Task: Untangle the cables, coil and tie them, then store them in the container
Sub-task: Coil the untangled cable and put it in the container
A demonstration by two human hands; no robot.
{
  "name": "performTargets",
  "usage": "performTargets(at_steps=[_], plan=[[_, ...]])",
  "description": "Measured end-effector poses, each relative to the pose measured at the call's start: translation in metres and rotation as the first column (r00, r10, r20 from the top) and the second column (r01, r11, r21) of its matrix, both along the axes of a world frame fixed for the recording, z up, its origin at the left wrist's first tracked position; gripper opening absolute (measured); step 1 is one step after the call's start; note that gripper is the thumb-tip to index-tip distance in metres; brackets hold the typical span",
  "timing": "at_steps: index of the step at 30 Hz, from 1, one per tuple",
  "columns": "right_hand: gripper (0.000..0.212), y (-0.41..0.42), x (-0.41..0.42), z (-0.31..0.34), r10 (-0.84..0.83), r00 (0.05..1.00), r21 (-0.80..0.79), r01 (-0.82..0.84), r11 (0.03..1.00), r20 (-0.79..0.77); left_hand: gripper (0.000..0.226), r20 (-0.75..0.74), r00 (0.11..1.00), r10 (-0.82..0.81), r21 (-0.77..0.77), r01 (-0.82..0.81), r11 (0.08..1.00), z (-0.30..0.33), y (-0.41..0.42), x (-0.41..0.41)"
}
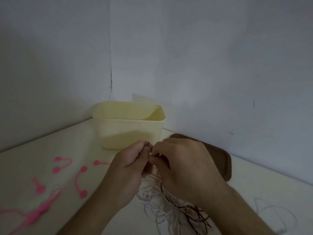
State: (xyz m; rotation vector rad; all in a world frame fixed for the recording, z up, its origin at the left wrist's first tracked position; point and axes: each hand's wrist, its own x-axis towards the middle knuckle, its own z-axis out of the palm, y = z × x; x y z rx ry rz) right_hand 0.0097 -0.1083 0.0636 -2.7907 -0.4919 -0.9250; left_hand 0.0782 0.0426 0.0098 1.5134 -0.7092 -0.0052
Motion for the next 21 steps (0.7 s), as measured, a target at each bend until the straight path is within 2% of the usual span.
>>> performTargets(at_steps=[3, 5, 8, 10, 12, 15, 18, 21], plan=[[0.019, -0.012, 0.003, 0.006, 0.001, 1.000, 0.093, -0.004, 0.996, 0.028, 0.043, -0.170, 0.978, -0.122, -0.011, 0.122, 0.992, 0.004, 0.002, 0.001], [0.020, -0.016, 0.005, 0.008, 0.035, 0.999, 0.150, -0.037, 0.988, 0.010, 0.049, -0.316, 0.896, -0.313, -0.139, 0.283, 0.949, 0.009, 0.006, 0.000], [0.021, -0.020, 0.005, 0.009, 0.107, 0.985, 0.334, -0.057, 0.941, -0.135, 0.046, -0.364, 0.774, -0.519, -0.359, 0.397, 0.845, 0.014, 0.014, 0.000], [0.014, -0.028, 0.004, 0.013, 0.115, 0.959, 0.416, 0.003, 0.909, -0.258, 0.047, -0.386, 0.787, -0.481, -0.403, 0.325, 0.855, 0.014, 0.015, 0.000], [0.015, -0.038, 0.000, 0.019, 0.073, 0.937, 0.397, 0.074, 0.915, -0.342, 0.056, -0.404, 0.828, -0.390, -0.411, 0.217, 0.885, 0.013, 0.015, 0.001], [0.019, -0.051, -0.006, 0.029, 0.008, 0.917, 0.371, 0.153, 0.916, -0.399, 0.058, -0.397, 0.861, -0.319, -0.464, 0.112, 0.879, 0.014, 0.014, 0.004], [0.021, -0.053, -0.010, 0.035, -0.005, 0.926, 0.460, 0.192, 0.867, -0.378, 0.055, -0.403, 0.886, -0.231, -0.437, 0.035, 0.899, 0.014, 0.013, 0.004], [0.023, -0.052, -0.011, 0.038, -0.059, 0.962, 0.536, 0.198, 0.821, -0.265, 0.052, -0.422, 0.886, -0.194, -0.434, -0.009, 0.901, 0.014, 0.013, 0.005]])
